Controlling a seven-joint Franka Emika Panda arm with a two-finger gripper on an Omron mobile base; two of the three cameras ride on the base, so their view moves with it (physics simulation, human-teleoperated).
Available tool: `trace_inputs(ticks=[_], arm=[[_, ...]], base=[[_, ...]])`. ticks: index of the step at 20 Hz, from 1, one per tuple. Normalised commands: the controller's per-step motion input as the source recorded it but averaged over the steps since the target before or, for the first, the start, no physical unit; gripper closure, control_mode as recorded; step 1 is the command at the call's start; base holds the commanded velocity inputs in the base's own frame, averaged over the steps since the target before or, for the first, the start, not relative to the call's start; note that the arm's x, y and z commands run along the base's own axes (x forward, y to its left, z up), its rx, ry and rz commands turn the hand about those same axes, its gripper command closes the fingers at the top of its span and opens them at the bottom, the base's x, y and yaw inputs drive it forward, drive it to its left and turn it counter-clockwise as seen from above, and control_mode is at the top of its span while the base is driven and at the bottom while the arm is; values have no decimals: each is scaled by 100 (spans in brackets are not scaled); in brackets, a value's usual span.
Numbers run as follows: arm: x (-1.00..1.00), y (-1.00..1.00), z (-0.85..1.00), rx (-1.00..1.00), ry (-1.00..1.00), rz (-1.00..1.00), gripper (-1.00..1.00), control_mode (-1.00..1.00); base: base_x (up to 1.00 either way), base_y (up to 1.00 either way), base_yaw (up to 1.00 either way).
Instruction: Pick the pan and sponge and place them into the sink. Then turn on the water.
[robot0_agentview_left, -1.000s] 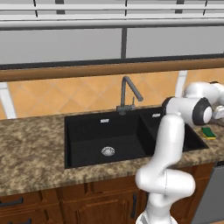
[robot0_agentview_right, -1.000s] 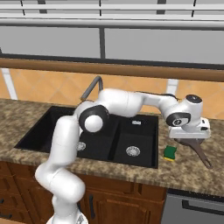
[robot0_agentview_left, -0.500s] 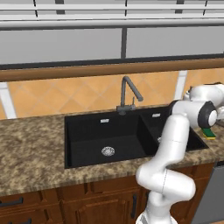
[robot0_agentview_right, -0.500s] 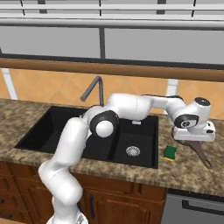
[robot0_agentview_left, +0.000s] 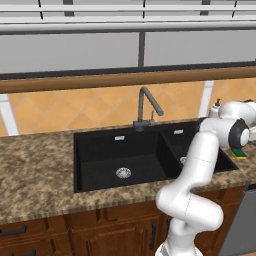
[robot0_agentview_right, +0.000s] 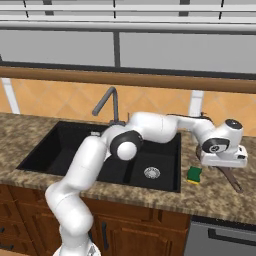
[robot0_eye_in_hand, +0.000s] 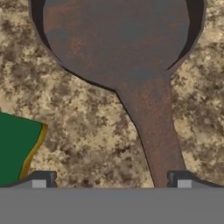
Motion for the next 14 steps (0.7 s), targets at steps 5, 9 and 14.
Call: trace_inputs(ticks=[5,9,14], arm=[[19,-25,-15,0,0,0,-100,-100],[19,-24,-20,0,0,0,-100,-100],[20,-11,-18,0,2,0,-100,-100]], base=[[0,0,0],[0,0,0],[0,0,0]])
